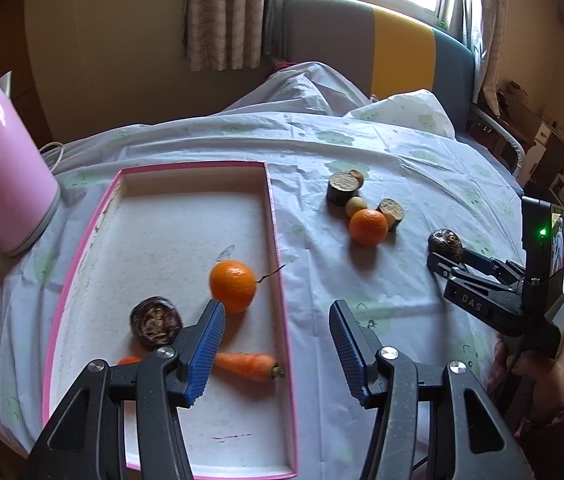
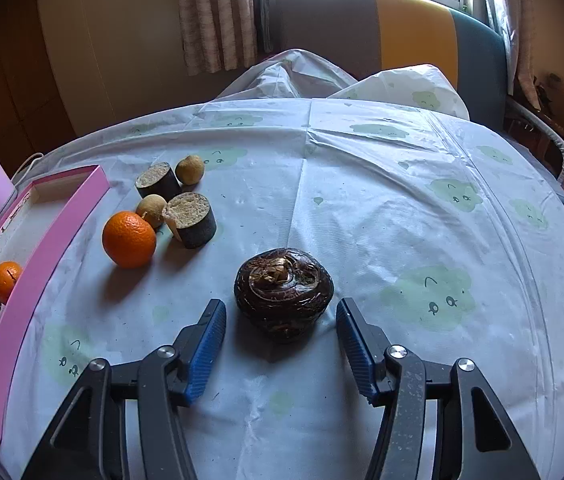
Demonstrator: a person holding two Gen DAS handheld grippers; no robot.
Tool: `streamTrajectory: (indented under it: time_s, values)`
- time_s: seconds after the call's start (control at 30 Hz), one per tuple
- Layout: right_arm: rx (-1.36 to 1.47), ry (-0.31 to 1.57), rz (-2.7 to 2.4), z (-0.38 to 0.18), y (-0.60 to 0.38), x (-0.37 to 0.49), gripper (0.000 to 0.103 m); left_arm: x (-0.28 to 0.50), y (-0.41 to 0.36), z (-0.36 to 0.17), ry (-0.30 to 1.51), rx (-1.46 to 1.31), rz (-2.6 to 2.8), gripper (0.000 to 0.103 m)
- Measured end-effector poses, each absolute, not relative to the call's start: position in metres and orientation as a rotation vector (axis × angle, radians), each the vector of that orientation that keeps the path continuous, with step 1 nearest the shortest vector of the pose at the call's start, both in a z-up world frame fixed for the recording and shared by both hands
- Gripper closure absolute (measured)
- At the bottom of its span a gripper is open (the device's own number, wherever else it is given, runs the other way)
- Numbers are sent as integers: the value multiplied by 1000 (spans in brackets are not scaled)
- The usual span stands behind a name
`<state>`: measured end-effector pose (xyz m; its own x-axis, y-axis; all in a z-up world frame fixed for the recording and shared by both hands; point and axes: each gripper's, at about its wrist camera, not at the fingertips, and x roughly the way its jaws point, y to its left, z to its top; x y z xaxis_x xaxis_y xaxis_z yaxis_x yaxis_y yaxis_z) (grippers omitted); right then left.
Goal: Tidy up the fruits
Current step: 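Grasp the second dark round fruit with the right tool, then grasp the small orange with the left tool while the right tool holds the dark fruit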
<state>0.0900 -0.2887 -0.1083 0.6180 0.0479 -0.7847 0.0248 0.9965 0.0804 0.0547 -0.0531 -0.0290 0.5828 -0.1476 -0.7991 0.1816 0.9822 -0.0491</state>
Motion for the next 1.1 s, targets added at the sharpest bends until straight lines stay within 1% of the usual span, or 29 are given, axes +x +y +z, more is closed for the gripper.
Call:
streamTrajectory:
  time_s: [0.17, 0.37, 0.63, 0.9, 1.07, 1.1]
  values:
    - [92, 900, 31, -109, -288, 90, 39, 64, -73, -31, 941, 60, -229, 48]
    - [92, 899, 45, -110, -287, 90, 34, 85, -92, -39, 989, 21, -278, 48]
    - [105, 891, 52, -110, -288, 89, 33, 121, -116, -50, 1031, -56, -340, 48]
    - [124, 881, 61, -110, -290, 88, 33, 152, -143, -66, 1046, -40, -352, 48]
    - [144, 874, 69, -110, -293, 87, 33, 171, -154, -84, 1089, -17, -338, 48]
    - [148, 873, 71, -110, -294, 87, 33, 174, -154, -88, 1100, -27, -344, 55]
